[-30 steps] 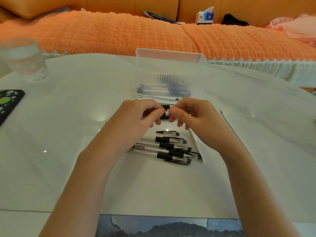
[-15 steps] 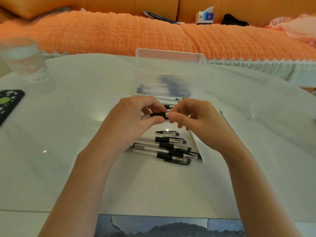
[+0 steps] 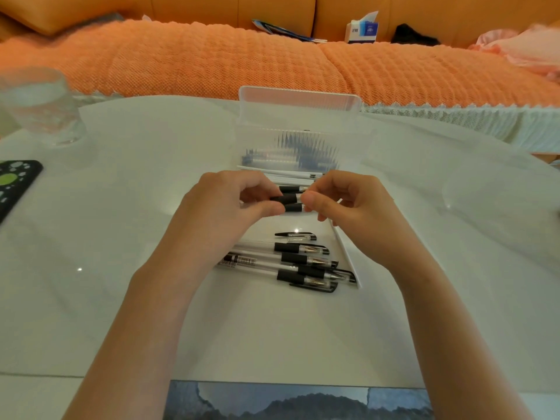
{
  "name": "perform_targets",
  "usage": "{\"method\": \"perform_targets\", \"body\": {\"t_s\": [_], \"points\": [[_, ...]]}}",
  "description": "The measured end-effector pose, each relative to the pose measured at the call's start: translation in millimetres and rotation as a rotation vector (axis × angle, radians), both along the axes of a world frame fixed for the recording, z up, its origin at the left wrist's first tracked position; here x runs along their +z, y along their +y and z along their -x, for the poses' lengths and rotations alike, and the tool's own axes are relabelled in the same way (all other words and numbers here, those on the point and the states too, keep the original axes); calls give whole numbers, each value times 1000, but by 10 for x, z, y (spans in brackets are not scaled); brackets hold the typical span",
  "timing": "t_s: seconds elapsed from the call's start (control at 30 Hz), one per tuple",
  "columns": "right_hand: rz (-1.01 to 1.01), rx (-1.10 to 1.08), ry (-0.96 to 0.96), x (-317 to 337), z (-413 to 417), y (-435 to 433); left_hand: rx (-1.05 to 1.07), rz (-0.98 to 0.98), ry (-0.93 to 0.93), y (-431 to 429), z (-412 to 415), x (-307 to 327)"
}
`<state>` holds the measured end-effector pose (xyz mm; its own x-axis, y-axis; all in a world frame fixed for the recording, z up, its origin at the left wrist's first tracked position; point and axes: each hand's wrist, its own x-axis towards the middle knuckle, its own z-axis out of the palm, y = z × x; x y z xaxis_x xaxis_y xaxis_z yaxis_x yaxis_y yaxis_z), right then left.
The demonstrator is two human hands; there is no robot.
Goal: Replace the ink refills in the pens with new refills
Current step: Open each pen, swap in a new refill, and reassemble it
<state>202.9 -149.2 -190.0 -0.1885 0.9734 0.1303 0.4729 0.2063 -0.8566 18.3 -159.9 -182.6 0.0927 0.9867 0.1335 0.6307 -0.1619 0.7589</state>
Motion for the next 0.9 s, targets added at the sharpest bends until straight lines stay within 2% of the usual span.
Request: {"method": "perform_targets", "body": {"t_s": [0.1,0.3,0.53,0.7,0.9], "points": [[-6,-2,19,7,8,3,38,-44,-10,-4,-3,20],[-25,-20,28,8,-8,10,-32,38,-19,-8,-8,-3],[-19,-22,27,0,-10,12,26,-31,-37,0,17,15],[-34,-29,23,-1,-12,20,-31,37,-48,-3,32,-11],[-22,-24,25,-14,-18,23,19,-15,-74,-3,61,29]]}}
